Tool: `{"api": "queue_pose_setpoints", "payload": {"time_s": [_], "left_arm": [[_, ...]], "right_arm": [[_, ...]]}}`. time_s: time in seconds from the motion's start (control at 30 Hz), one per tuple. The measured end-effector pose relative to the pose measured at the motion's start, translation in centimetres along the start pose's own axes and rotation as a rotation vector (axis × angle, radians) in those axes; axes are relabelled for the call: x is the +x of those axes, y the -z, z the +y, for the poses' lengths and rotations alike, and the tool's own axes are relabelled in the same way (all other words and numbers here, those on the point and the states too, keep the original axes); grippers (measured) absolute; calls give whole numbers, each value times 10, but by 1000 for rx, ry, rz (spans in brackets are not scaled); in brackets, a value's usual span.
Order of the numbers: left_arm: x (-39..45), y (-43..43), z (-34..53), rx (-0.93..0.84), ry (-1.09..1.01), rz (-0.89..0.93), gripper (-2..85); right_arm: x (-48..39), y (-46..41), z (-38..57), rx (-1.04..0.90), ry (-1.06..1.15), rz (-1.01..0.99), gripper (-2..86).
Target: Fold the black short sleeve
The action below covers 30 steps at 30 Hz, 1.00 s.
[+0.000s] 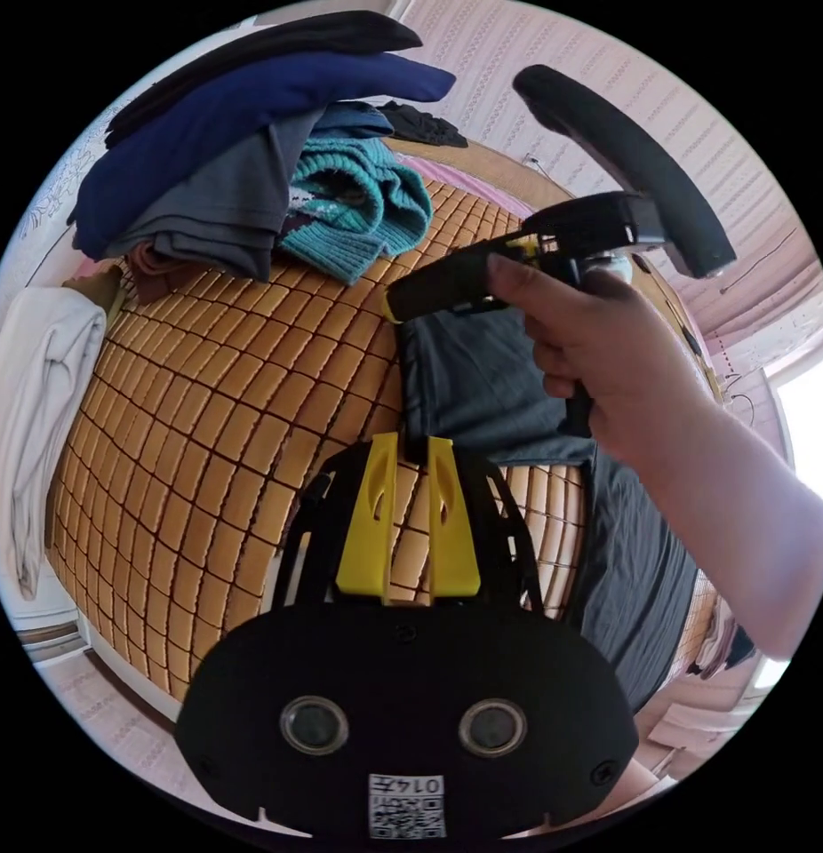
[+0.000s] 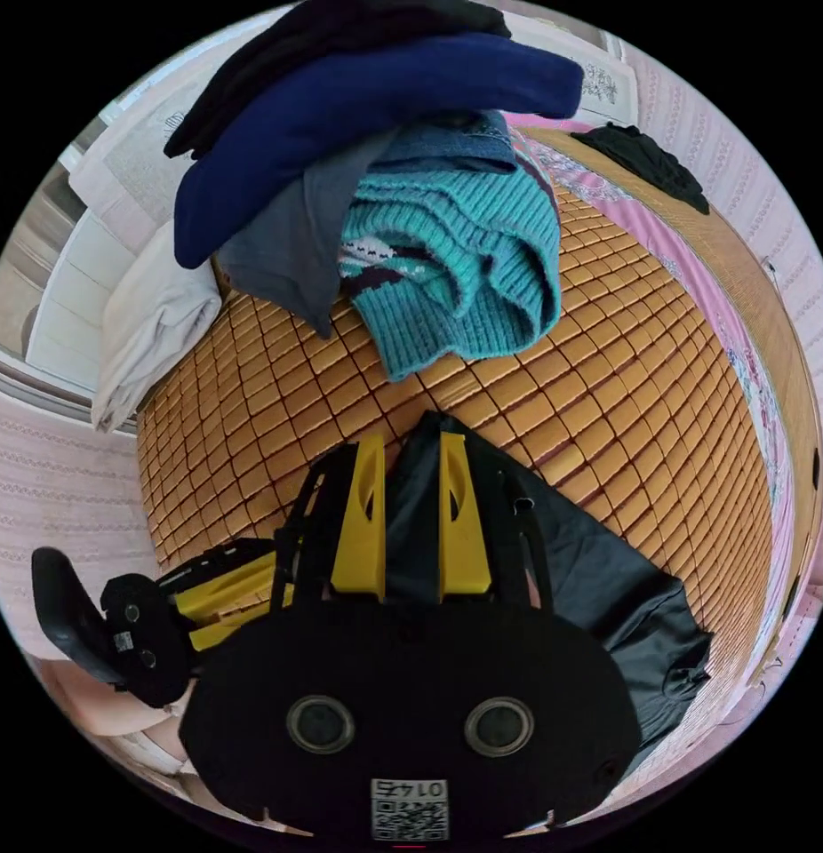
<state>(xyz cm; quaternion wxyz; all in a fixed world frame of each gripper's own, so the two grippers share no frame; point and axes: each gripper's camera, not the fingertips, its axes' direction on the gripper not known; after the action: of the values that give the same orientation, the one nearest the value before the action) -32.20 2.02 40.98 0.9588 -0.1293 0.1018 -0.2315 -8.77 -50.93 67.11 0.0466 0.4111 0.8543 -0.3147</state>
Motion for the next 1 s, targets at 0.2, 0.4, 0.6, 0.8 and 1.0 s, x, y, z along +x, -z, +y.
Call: {"api": "queue_pose_setpoints", "payload": {"time_s": [0.2, 0.4, 0.6, 0.8, 1.0], "left_arm": [[3, 0, 2, 12, -18, 28, 0], [39, 36, 8, 212, -104, 147, -9], [145, 83, 13, 356, -441, 510, -9], [242, 8, 60, 33, -647, 609, 1], [255, -36, 80, -109, -651, 507, 45]], "right_arm": [[33, 17, 23, 45, -100, -105, -7], [120, 121, 118, 364, -332, -266, -8], [191, 233, 291, 581, -573, -152, -1], [228, 206, 418, 257, -841, 6, 13], [243, 186, 444, 169, -843, -19, 54]]}}
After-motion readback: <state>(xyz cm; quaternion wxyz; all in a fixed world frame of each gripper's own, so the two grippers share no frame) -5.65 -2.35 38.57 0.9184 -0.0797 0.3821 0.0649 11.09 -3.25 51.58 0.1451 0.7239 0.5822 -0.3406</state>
